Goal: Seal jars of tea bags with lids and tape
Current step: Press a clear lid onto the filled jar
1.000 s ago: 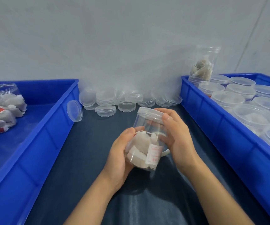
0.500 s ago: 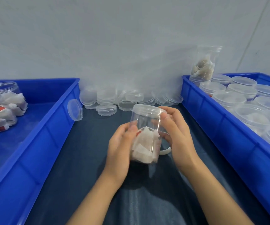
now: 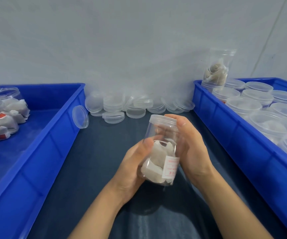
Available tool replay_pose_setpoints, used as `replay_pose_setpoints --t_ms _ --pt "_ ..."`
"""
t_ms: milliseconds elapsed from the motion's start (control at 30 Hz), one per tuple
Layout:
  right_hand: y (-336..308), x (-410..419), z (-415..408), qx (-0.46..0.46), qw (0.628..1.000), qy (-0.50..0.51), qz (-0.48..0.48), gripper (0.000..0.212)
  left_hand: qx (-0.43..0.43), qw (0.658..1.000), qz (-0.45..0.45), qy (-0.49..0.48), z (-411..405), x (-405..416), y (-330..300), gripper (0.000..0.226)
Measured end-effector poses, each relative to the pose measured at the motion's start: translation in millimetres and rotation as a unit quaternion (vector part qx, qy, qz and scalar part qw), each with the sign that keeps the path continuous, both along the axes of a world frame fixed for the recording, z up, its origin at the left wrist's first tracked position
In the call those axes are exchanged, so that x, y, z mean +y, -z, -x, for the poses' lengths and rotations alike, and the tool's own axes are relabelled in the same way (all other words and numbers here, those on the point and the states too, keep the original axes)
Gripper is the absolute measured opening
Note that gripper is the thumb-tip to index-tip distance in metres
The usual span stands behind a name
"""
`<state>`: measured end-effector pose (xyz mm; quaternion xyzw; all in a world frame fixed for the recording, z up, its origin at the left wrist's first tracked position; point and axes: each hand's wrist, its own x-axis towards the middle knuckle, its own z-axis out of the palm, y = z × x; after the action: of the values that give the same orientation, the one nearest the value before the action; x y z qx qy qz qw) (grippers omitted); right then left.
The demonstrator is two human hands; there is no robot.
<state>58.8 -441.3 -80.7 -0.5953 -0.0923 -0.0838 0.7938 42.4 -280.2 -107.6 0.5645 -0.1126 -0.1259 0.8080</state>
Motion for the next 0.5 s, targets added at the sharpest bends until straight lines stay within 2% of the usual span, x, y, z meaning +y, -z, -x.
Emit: replay_pose_setpoints --t_ms 67,300,433,500 --pt "-1.1 1.0 0.8 -0.006 1.000 0.013 -0.002 0.068 -0.033 0.999 -0.022 -0.022 -0.7 -2.4 0.8 0.087" --pt "-5.7 -1.2 1.8 -0.027 0.997 0.064 0.042 0.053 -0.126 0.983 -0.080 -0.108 3.1 -13.8 4.4 0.053" --pt "-6.4 -0.7 3.7 -0.040 0.995 0.060 0.073 0.046 -0.149 0.976 -0.101 -0.123 4.5 -12.8 4.0 0.051" --pt "-7.9 -2.3 4.6 -0.042 0.994 0.054 0.088 0.042 -0.161 0.973 -0.105 -0.125 1.6 -10.3 5.8 0.058"
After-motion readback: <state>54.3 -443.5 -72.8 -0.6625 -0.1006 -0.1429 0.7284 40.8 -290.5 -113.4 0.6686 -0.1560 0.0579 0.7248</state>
